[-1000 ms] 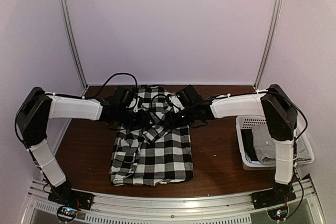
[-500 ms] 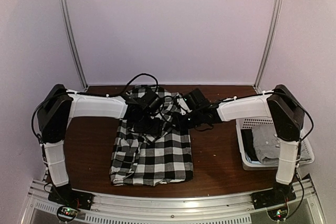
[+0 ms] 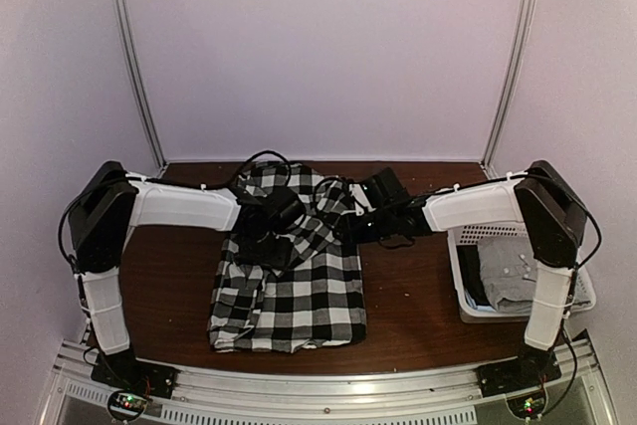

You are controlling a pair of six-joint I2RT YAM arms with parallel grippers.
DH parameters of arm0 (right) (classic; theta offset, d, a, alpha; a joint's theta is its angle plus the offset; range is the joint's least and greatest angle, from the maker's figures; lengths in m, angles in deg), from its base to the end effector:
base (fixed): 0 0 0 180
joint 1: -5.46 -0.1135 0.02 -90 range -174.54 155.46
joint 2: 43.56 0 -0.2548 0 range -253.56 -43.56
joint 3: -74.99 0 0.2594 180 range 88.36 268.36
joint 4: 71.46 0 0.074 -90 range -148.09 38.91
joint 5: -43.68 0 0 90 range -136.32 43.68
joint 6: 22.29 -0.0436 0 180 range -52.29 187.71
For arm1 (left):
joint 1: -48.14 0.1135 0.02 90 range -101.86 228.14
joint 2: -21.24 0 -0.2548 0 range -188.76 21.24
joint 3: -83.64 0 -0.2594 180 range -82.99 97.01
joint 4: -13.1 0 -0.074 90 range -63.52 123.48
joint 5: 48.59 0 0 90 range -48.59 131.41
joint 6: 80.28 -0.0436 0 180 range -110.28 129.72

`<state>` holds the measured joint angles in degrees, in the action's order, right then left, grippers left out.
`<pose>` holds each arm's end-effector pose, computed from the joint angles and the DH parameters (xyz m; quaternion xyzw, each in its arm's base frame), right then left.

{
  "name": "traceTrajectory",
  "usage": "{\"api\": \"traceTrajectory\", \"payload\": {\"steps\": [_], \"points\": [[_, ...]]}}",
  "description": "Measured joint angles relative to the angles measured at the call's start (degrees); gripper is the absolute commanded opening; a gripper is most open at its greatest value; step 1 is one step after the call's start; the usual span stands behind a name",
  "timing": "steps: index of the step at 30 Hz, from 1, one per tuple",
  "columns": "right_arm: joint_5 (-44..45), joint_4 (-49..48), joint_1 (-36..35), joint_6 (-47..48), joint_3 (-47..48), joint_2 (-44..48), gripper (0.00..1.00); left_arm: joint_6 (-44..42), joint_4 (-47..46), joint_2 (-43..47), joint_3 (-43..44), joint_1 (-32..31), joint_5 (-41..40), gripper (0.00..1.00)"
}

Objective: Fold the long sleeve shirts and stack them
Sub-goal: Pick up the 1/3-folded shirt from the center of the board.

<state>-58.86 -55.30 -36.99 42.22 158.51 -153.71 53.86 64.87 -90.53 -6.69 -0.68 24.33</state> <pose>0.3073 0.2940 0.1573 -0.1776 0.8944 0.3054 0.2742 0.2644 -0.2828 0.1414 0.0192 0.9792 0.0006 0.2022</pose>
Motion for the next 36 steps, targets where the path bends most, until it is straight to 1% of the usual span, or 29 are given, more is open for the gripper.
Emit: {"api": "traceTrajectory", "payload": {"steps": [8,11,16,21,24,26,30,31,34,36], "points": [[-0.5,-1.05,0.0,-0.33,-0.42,0.0,0.4,2.84,0.44,6.54,-6.1,0.0,-0.09,0.59],[-0.66,-1.25,0.0,-0.42,-0.44,0.0,0.4,3.87,-0.39,9.38,-8.74,0.02,0.28,0.53],[-0.96,-1.33,0.0,-0.44,-0.46,0.0,0.41,5.51,-4.83,12.22,-13.35,0.48,3.06,0.44],[-1.49,-1.4,0.0,-0.44,-0.81,0.0,0.41,7.04,-9.18,14.23,-17.49,1.16,5.92,0.38],[-1.81,-1.42,0.0,-0.44,-0.9,0.0,0.41,8.0,-12.39,16.79,-20.28,1.31,7.85,0.36],[-2.01,-1.42,0.0,-0.44,-0.9,0.0,0.41,8.59,-14.21,18.6,-21.9,1.36,8.81,0.33],[-2.25,-1.44,-0.17,-0.44,-0.9,0.0,0.41,9.55,-17.94,22.47,-25.42,1.55,10.51,0.34],[-2.25,-1.42,-0.33,-0.42,-0.9,0.0,0.41,9.73,-18.73,23.17,-26.12,1.64,10.86,0.37],[-2.25,-1.38,-0.76,-0.39,-0.85,0.0,0.41,9.99,-20.94,23.87,-27.34,1.86,11.93,0.5],[-2.27,-1.05,-1.22,-0.28,-0.46,-0.02,0.41,10.29,-22.21,23.85,-27.89,1.97,12.46,0.57]]}}
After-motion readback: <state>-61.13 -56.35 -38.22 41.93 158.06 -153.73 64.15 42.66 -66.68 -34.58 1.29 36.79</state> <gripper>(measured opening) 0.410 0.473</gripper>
